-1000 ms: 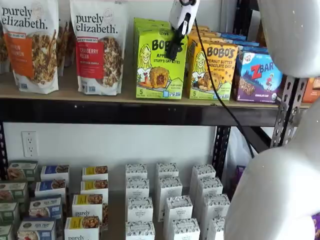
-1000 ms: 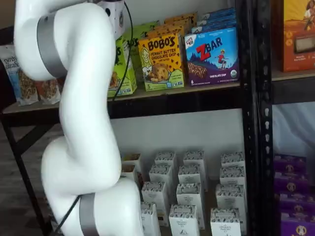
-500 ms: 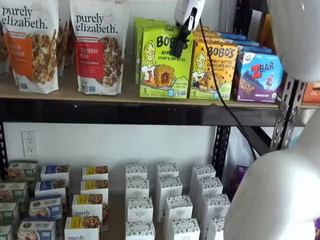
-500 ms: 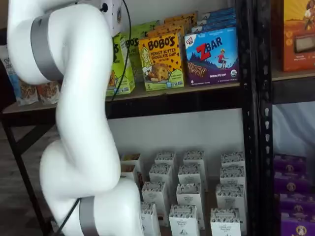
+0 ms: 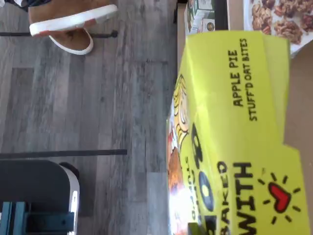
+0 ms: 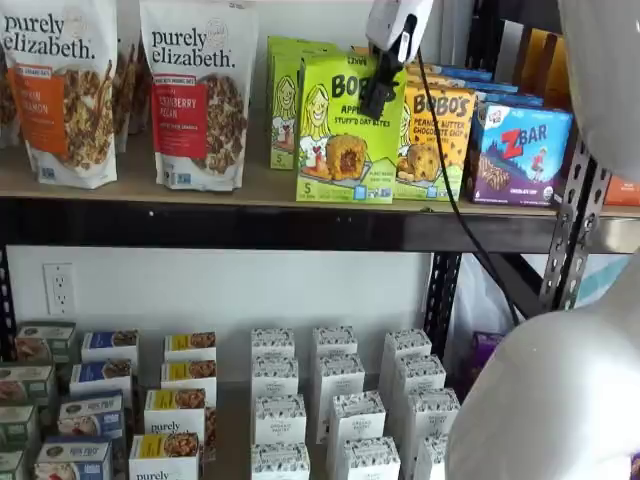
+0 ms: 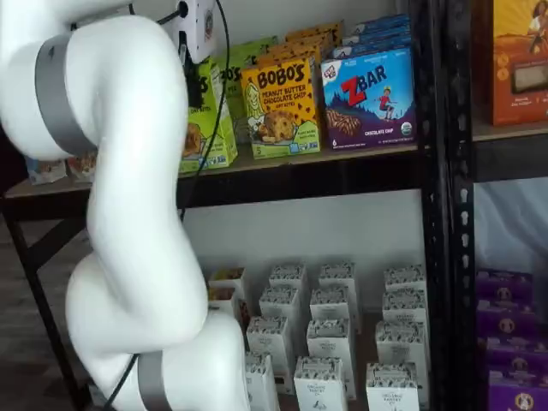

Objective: Pick the green box on the top shelf, the fourth from the left

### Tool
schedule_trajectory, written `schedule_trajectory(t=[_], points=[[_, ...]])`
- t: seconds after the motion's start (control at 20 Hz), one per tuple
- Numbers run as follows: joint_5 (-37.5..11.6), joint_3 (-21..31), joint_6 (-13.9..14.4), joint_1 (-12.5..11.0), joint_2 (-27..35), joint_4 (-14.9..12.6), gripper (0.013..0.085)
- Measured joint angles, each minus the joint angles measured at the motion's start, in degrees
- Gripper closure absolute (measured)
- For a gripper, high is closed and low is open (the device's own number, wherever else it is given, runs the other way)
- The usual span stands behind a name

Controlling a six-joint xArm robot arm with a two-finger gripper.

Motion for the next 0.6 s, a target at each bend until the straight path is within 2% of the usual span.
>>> schedule_trajectory(t=[0.6], points=[[1.1, 4.7, -3.2, -3.3, -5.2, -0.6, 0.0810]])
